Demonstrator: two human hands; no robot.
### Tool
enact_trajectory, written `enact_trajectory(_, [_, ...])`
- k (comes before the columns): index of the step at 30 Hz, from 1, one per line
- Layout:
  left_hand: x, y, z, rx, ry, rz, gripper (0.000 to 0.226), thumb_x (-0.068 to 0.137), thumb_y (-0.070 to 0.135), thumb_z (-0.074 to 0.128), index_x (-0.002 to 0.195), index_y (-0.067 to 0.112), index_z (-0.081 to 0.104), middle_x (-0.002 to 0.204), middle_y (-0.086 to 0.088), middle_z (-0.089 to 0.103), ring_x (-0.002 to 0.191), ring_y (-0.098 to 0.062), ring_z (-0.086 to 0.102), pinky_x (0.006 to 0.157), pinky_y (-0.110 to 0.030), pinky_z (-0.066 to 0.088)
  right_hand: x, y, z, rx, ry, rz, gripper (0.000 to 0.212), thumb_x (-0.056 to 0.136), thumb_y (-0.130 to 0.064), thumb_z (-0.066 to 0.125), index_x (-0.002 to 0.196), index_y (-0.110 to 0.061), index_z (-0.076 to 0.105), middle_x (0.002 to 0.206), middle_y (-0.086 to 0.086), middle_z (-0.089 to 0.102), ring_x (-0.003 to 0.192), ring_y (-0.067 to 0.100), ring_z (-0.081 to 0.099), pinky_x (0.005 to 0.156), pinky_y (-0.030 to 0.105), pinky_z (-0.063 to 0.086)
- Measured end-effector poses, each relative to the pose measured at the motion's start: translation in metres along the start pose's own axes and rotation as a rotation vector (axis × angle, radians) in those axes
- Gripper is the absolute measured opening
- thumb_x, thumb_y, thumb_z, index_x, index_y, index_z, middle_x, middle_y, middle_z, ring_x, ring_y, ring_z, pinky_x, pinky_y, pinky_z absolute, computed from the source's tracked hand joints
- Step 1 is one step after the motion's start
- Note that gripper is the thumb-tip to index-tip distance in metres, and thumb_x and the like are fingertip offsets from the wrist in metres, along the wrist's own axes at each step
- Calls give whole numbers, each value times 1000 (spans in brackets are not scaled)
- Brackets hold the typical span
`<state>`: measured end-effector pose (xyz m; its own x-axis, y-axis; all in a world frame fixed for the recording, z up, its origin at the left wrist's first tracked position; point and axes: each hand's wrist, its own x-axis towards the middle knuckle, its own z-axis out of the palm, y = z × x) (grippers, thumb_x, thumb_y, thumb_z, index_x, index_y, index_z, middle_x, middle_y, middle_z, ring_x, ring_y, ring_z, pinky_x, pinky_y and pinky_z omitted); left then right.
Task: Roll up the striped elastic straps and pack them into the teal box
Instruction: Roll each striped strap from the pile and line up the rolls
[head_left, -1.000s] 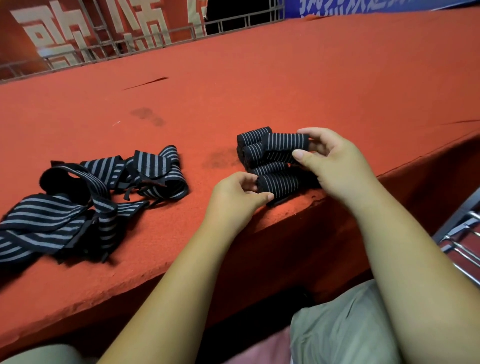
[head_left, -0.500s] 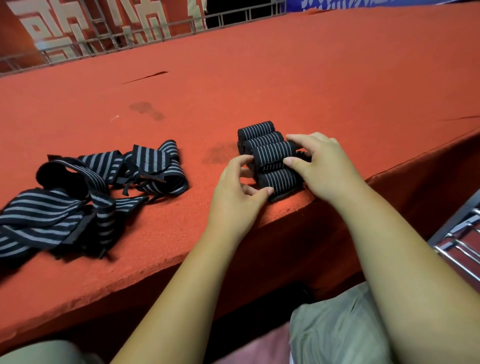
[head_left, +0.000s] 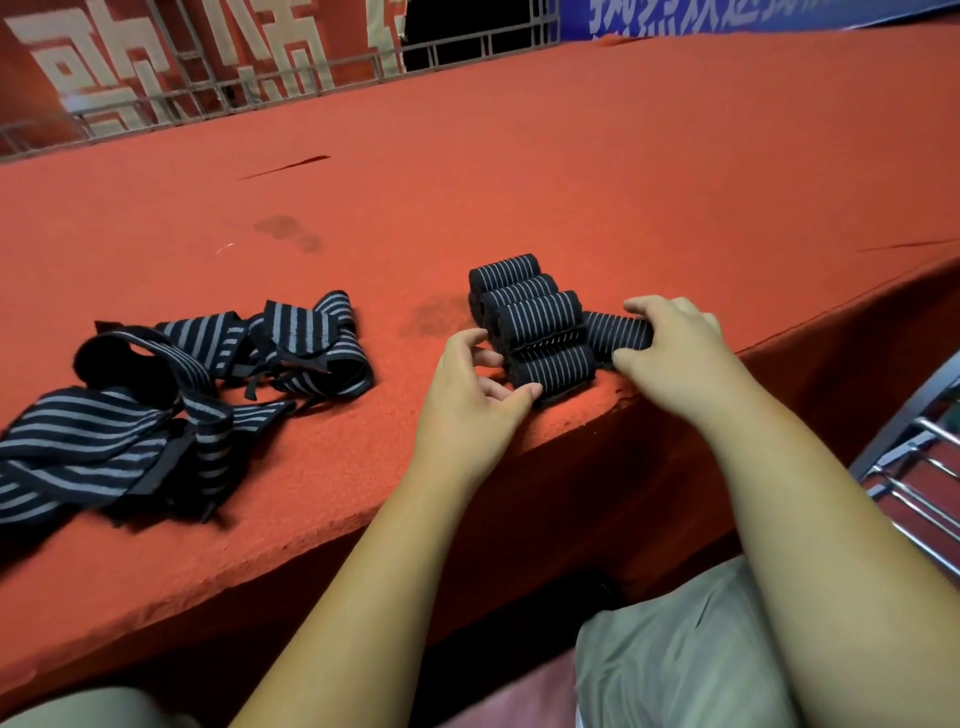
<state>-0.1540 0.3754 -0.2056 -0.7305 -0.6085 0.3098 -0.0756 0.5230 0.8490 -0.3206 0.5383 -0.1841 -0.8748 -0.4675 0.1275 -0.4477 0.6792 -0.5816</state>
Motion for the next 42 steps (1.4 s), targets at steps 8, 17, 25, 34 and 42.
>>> enact_trajectory(8, [3, -2, -5, -155, 12, -52, 60, 92, 23, 86, 140, 25, 50, 121, 7, 65, 76, -7, 70, 76, -25, 57, 7, 12, 0, 143, 59, 33, 49, 86, -32, 85, 131, -33, 66, 124, 5, 69, 120, 32, 61, 105, 42, 49])
enact_trajectory(17, [28, 33, -28, -106, 199, 99, 35, 100, 13, 74, 133, 17, 59, 118, 3, 71, 82, 5, 58, 77, -9, 47, 7, -13, -35, 712, 243, -130, 50, 82, -17, 89, 118, -46, 70, 110, -9, 75, 96, 16, 74, 93, 39, 60])
enact_trajectory(25, [66, 69, -37, -210, -75, 125, 47, 100, 36, 74, 145, 37, 59, 133, 5, 71, 116, -18, 72, 99, -38, 61, 17, -54, -36, 803, 58, -373, 60, 86, -12, 89, 135, -40, 69, 113, -9, 76, 95, 7, 71, 94, 31, 59])
enact_trajectory(34, [77, 47, -33, -281, -34, 11, 35, 95, 3, 75, 124, 21, 67, 108, -19, 76, 83, -7, 68, 66, -18, 51, 30, -66, -15, 677, 1, -322, 59, 102, -30, 69, 157, -38, 53, 145, -19, 60, 125, -2, 60, 103, 14, 46])
enact_trajectory(42, [76, 23, -19, -247, 41, -125, 31, 90, 6, 83, 119, 13, 76, 97, 3, 69, 74, 7, 68, 64, -9, 50, 37, -59, 8, 446, 47, -245, 42, 105, -36, 62, 147, -33, 63, 137, -10, 69, 127, 14, 61, 106, 32, 47])
